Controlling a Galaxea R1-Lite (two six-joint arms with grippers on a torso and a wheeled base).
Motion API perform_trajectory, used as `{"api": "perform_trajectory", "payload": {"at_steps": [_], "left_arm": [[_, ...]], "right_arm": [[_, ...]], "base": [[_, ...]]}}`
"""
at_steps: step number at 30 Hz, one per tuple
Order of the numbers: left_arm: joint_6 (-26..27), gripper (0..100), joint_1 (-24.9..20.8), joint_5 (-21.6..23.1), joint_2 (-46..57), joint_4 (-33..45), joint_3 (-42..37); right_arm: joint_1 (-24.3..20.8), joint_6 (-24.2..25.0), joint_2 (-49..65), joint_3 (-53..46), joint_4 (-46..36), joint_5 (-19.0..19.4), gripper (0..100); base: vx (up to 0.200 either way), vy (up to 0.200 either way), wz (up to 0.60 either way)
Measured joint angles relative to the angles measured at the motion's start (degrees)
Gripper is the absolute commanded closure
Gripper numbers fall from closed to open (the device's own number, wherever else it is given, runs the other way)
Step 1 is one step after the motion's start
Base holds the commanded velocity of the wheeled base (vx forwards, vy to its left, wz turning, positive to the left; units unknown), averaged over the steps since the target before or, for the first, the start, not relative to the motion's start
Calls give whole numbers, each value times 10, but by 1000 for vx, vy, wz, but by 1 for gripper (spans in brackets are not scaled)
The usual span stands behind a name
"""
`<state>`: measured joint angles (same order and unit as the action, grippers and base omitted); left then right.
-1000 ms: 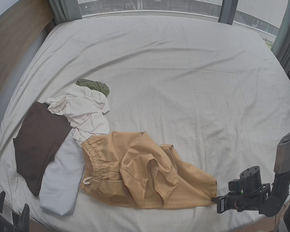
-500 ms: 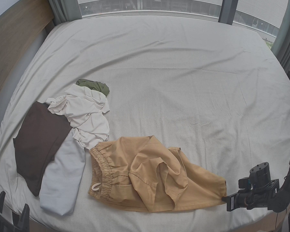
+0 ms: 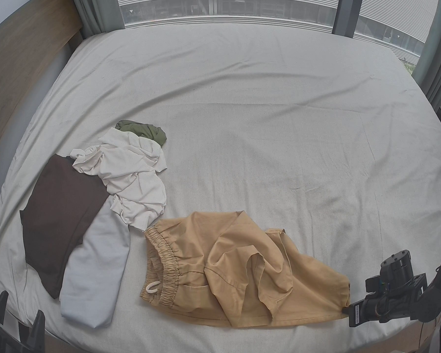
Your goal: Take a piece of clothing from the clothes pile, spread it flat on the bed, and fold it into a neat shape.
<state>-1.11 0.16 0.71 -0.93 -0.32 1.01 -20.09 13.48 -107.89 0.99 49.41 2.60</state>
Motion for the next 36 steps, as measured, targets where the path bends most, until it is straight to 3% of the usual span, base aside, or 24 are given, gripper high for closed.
{"api": "perform_trajectory", "payload": {"at_steps": [3,4,19,24,36], "left_arm": [[-1,0,0,0,0,0,0],[-1,0,0,0,0,0,0],[10,0,1,0,0,0,0],[10,0,1,0,0,1,0],[7,0,0,0,0,1,0]], "right_arm": [[0,0,4,0,-2,2,100],[0,1,5,0,-2,2,0],[-8,5,87,0,57,32,0],[-36,3,130,4,110,72,0],[-92,3,155,79,118,83,0]], "base": [[0,0,0],[0,0,0],[0,0,0],[0,0,0],[0,0,0]]}}
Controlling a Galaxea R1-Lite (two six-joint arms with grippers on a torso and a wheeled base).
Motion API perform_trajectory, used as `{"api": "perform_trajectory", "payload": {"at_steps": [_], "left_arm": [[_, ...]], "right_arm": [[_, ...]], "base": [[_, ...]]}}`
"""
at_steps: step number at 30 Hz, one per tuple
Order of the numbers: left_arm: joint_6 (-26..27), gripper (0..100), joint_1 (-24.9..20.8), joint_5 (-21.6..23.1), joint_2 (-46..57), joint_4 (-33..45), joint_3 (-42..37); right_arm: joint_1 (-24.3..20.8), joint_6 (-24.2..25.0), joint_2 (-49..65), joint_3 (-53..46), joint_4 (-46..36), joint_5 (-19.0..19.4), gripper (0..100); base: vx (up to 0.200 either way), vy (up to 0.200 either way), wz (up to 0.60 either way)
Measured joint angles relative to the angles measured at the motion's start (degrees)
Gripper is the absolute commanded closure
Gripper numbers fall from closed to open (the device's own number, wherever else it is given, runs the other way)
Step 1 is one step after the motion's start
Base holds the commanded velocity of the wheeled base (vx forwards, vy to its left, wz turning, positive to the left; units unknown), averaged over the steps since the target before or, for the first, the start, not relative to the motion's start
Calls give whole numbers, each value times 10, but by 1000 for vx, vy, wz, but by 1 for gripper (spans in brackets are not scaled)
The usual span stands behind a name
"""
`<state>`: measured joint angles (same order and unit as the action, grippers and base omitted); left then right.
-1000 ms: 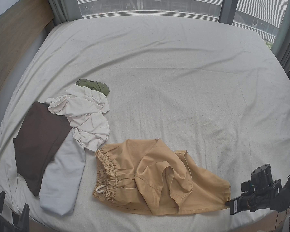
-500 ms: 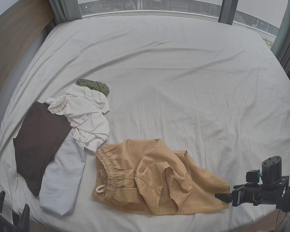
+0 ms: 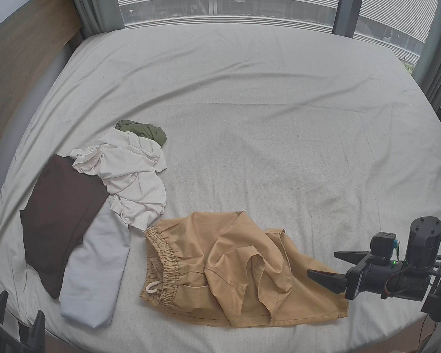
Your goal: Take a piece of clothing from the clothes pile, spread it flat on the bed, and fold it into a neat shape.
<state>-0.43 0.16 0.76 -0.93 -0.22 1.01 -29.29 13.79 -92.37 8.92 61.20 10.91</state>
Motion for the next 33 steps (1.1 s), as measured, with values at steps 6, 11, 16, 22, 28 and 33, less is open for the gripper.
{"api": "perform_trajectory", "payload": {"at_steps": [6,11,16,22,28,33], "left_arm": [[0,0,0,0,0,0,0],[6,0,-1,9,0,-5,0],[2,0,-6,16,-16,-28,46],[-7,0,-42,31,-122,-65,138],[-41,0,-83,56,-266,-125,177],[-71,0,-109,97,-411,-199,191]], "right_arm": [[0,2,1,32,3,27,0],[1,3,3,39,1,32,0],[2,3,5,40,0,33,0],[2,3,5,39,1,34,0],[2,8,4,38,2,38,0],[1,17,3,42,4,44,0]], "base": [[0,0,0],[0,0,0],[0,0,0],[0,0,0],[0,0,0],[0,0,0]]}}
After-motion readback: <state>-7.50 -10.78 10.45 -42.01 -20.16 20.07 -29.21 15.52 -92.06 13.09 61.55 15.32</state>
